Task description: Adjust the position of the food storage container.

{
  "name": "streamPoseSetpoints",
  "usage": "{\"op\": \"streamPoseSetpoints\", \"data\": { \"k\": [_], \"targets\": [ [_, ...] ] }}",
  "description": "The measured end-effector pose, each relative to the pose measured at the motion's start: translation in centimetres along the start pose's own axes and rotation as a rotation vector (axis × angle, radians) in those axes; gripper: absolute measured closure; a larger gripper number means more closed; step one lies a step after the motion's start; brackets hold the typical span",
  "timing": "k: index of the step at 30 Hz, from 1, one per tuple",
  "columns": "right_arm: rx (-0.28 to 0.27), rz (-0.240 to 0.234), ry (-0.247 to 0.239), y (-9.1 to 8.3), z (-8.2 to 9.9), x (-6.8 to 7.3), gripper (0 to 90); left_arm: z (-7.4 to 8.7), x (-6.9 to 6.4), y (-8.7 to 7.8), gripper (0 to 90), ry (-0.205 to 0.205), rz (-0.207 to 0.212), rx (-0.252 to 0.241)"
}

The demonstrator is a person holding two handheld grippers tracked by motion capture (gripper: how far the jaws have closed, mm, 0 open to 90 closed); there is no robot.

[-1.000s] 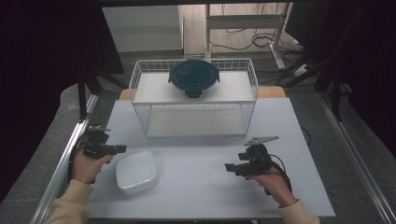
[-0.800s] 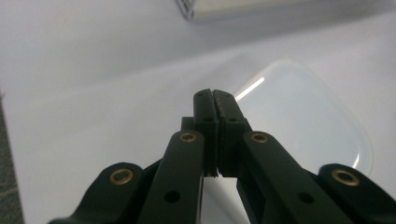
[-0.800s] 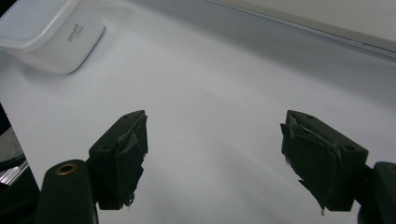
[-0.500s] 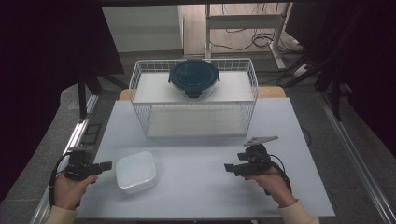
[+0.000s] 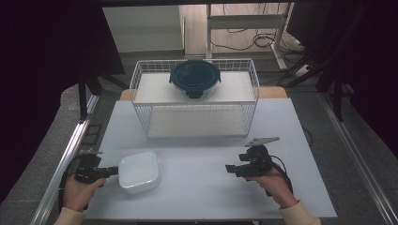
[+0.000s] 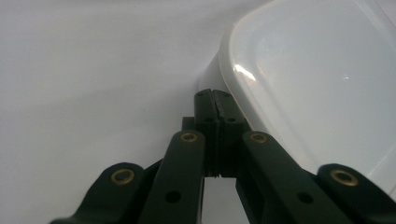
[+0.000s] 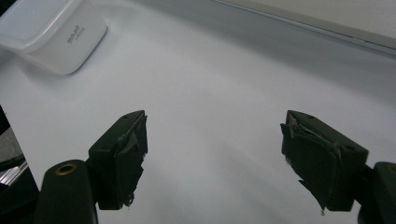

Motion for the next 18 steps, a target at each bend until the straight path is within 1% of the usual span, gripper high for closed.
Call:
{"op": "streamPoseSetpoints", "data": {
  "k": [6, 8, 11, 18],
  "targets": [
    [0.002, -0.002, -0.001, 0.1, 0.1, 0.1, 22.0, -1.1, -0.6, 1.7, 90.0, 0.015, 0.021, 0.018],
    [0.001, -0.002, -0.001, 0.0, 0.0, 0.1, 22.0, -1.7, -0.9, 2.3, 90.0, 0.024, 0.033, 0.018],
    [-0.001, -0.003, 0.001, -0.1, 0.0, 0.0, 22.0, -2.2, -1.2, 3.1, 90.0, 0.023, 0.056, 0.018],
    [0.001, -0.004, 0.001, -0.1, 0.1, 0.0, 22.0, -3.3, -2.3, 4.6, 90.0, 0.058, 0.064, 0.041]
  ]
}}
Point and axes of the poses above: each handheld gripper's, and its own axes: y roughly forward along the jaws, z roughly out of its underside, x roughly to its left, the point moved 6 cm from there along y, roughly forward along the jaws, and after that the axes turned 14 degrees about z, right-handed, at the moved point
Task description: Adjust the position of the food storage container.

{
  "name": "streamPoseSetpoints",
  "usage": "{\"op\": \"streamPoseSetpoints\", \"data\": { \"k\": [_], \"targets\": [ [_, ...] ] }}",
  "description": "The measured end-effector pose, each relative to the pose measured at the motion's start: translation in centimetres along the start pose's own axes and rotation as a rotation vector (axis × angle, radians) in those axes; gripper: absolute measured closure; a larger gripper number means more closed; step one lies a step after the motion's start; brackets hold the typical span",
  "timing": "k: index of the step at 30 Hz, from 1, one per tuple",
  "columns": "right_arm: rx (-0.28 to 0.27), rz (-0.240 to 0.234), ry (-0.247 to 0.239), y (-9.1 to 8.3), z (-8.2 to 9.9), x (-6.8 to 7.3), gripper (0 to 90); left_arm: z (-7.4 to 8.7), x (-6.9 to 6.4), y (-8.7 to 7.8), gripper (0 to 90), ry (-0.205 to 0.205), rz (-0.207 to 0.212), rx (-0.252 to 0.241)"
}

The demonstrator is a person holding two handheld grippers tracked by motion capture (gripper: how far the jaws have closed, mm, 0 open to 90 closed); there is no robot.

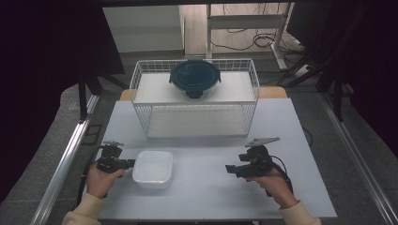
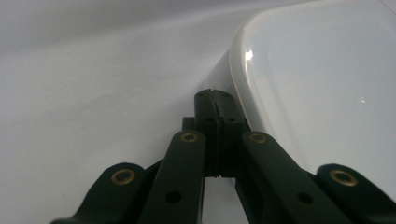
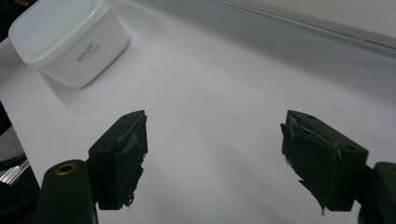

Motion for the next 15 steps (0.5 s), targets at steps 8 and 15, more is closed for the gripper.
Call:
{"op": "streamPoseSetpoints", "data": {
  "k": [8, 15],
  "targets": [
    [0.003, -0.002, 0.000, 0.0, 0.0, 0.1, 22.0, -1.3, -1.2, 1.9, 90.0, 0.032, 0.025, 0.029],
    [0.002, -0.004, -0.004, 0.1, 0.1, 0.0, 22.0, -2.2, -2.3, 3.5, 90.0, 0.057, 0.046, 0.049]
  ]
}}
Point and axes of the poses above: each handheld gripper's, and its own axes: y roughly forward along the jaws, z roughly out of its underside, x roughly to its left, the point moved 6 cm from there along y, roughly forward along the jaws, and after that the axes turned 14 degrees about z, right-handed, at the moved point
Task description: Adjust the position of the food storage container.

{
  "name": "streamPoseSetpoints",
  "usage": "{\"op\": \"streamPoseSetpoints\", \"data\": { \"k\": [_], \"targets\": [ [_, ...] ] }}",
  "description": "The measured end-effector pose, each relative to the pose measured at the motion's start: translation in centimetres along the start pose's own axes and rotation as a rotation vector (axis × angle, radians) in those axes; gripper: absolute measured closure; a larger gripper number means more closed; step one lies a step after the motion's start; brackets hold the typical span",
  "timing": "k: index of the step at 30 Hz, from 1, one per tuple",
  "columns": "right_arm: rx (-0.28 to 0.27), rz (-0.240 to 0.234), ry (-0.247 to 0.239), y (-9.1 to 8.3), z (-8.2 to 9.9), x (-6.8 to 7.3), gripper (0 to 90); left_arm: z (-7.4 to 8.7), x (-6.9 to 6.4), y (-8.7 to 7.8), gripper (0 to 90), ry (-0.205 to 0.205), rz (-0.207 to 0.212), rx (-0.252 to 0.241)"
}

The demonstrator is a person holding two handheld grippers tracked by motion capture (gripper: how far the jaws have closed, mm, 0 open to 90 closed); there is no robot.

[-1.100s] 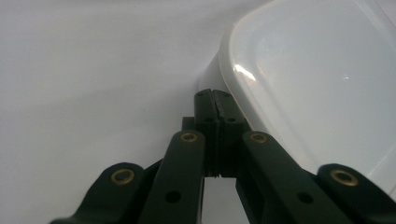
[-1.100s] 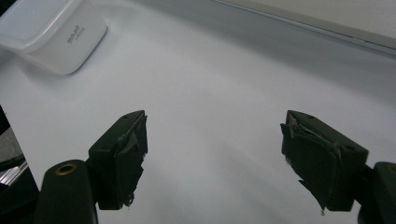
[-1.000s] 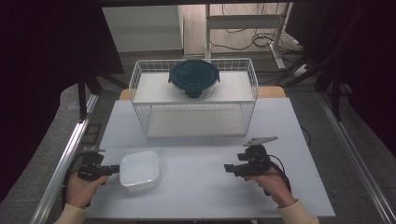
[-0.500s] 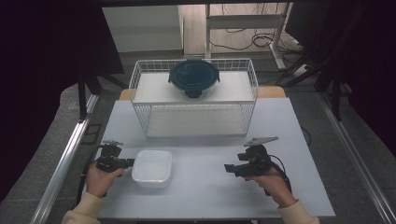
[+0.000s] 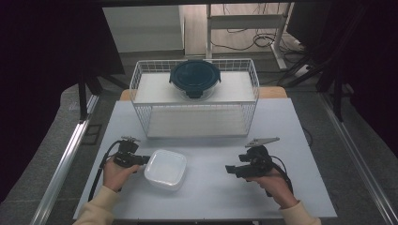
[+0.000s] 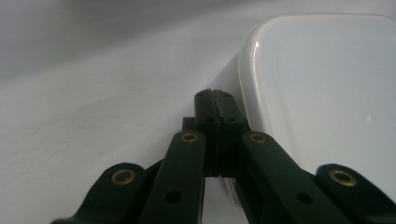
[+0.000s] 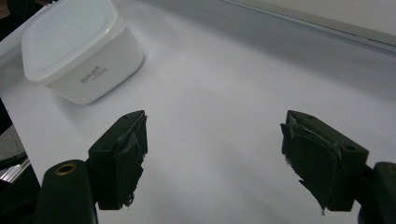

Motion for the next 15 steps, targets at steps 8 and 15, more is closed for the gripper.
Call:
{"op": "streamPoseSetpoints", "data": {
  "k": [8, 15],
  "targets": [
    [0.001, 0.000, -0.005, 0.1, 0.1, 0.0, 21.8, -1.5, -1.7, 2.0, 90.0, 0.047, 0.016, 0.032],
    [0.009, 0.000, -0.001, 0.1, 0.1, 0.0, 21.8, -2.8, -3.9, 4.4, 90.0, 0.104, 0.051, 0.076]
  ]
}}
Point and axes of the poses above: each handheld gripper's, and its own axes: y roughly forward along the jaws, z roughly out of its underside, x roughly to its left, the point moved 6 cm from there along y, roughly forward along the jaws, and after that the axes turned 14 degrees about z, right-handed, at the moved point
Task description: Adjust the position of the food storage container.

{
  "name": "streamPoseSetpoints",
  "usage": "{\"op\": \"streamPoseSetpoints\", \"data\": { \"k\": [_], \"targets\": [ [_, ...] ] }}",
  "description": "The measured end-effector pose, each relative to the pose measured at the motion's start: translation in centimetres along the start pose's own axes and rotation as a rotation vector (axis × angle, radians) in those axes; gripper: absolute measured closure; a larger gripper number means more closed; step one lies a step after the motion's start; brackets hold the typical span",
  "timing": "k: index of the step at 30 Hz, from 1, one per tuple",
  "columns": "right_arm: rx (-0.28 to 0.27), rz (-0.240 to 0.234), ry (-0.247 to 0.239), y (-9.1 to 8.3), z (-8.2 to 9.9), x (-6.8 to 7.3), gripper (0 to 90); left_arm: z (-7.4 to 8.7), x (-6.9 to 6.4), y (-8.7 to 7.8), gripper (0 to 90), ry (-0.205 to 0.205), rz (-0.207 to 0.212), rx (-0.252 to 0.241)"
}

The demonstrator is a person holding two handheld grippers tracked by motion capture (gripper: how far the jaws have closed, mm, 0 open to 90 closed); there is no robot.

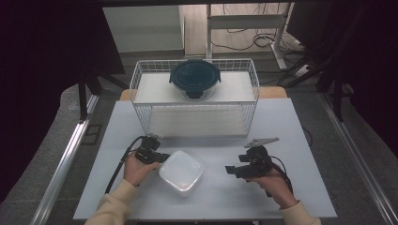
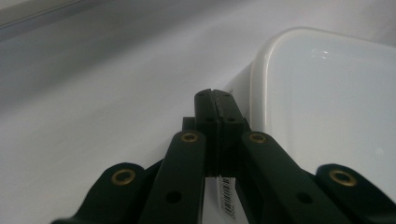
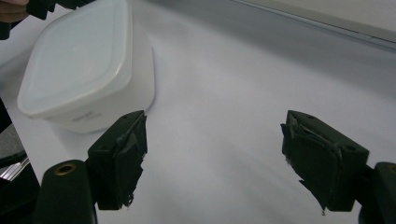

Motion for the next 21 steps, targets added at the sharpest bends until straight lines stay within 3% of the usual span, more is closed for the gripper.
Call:
{"op": "streamPoseSetpoints", "data": {
  "k": [3, 6, 11, 14, 21],
  "targets": [
    [0.001, -0.001, -0.001, 0.0, 0.0, 0.0, 21.7, -0.5, -0.8, 0.9, 90.0, 0.023, 0.010, 0.013],
    [-0.001, -0.001, 0.000, 0.0, 0.1, -0.1, 21.8, -0.8, -1.1, 1.3, 90.0, 0.020, 0.017, 0.000],
    [-0.004, 0.001, 0.003, -0.2, 0.1, -0.2, 21.8, -0.4, -0.7, -0.2, 90.0, 0.021, -0.007, -0.014],
    [-0.004, 0.000, 0.005, -0.2, 0.1, -0.2, 21.8, 0.6, -0.6, -1.9, 90.0, 0.020, -0.047, -0.034],
    [-0.005, 0.001, -0.007, -0.1, 0.0, 0.0, 21.8, 4.9, -1.1, -4.7, 90.0, -0.012, -0.058, -0.065]
  ]
}}
Point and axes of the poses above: each handheld gripper's, and its own axes: y roughly forward along the jaws, z roughly out of its underside, x roughly to its left, the point moved 6 cm from there along y, roughly forward along the jaws, and after that the axes turned 14 degrees about z, right-handed, at the moved point
